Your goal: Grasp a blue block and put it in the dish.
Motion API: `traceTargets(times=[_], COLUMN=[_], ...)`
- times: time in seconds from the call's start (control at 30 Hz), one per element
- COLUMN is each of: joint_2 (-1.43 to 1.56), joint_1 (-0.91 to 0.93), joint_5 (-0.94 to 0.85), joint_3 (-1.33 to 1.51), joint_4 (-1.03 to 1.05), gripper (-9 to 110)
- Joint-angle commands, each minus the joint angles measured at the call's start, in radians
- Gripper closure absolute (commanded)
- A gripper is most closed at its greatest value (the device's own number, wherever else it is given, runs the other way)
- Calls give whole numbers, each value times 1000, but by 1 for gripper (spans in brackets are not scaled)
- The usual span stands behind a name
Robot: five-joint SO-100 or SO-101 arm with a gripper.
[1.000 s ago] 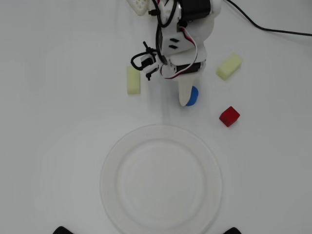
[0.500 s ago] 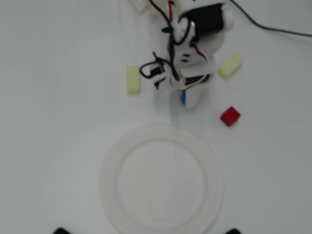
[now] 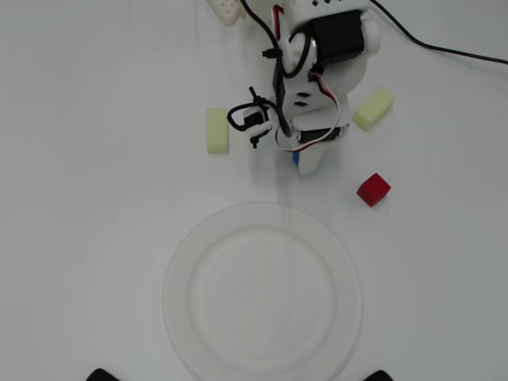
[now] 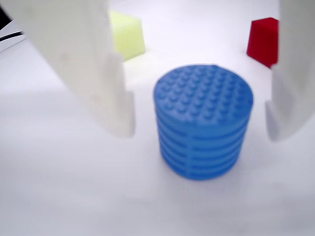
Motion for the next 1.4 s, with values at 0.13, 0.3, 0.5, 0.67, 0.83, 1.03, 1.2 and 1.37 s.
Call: traceTargets(times=[0.13, 0.3, 0.5, 0.67, 0.83, 1.03, 1.2, 1.37], joint_2=[-21, -43, -66, 23, 195, 388, 416, 365], joint_1=[-52, -58, -54, -23, 63, 207, 241, 216], joint_5=[18, 20, -3, -55, -155, -278, -341, -379], joint_3=[-58, -67, -71, -57, -38, 8, 48, 86], joint_4=[-6, -21, -37, -37, -34, -195, -390, -607], gripper=[75, 78, 92, 100, 101, 101, 101, 101])
